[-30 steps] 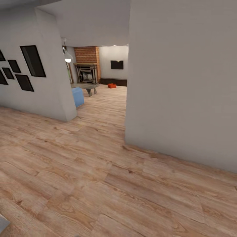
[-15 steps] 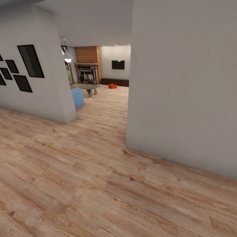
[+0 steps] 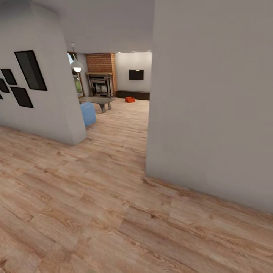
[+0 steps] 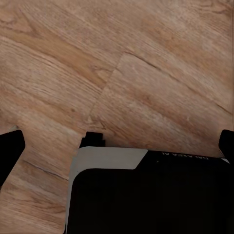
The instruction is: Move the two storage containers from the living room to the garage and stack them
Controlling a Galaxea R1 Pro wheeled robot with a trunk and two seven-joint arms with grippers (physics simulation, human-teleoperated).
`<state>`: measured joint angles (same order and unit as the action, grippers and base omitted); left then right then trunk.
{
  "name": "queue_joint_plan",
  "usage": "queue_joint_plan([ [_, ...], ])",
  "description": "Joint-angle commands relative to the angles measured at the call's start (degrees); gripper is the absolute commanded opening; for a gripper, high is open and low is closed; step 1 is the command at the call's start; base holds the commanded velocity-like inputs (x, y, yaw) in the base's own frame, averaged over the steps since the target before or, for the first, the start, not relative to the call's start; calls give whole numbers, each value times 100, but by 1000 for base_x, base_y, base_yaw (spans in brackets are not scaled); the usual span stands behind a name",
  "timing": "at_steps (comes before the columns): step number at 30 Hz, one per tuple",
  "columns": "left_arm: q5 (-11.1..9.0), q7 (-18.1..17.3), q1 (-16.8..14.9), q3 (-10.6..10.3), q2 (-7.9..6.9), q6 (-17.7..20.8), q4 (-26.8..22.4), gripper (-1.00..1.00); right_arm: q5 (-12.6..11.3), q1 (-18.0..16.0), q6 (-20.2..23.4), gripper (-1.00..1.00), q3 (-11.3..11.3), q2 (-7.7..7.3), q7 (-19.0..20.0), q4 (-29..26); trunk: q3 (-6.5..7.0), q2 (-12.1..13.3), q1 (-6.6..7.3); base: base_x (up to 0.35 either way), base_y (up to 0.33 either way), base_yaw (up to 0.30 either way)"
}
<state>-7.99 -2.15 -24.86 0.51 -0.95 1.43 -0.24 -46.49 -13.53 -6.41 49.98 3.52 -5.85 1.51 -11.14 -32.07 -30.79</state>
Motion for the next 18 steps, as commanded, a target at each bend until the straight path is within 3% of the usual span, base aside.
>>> queue_joint_plan([
  [1,-54,-22,-4,2,-2,15,-2,100,-44,-4,-22,100,46,4,-4,16,-9,-7,-5,321,0,61],
  [18,-54,-22,-2,2,-2,15,-2,100,-44,-2,-20,100,46,-9,-2,16,-9,-7,-5,321,0,238],
])
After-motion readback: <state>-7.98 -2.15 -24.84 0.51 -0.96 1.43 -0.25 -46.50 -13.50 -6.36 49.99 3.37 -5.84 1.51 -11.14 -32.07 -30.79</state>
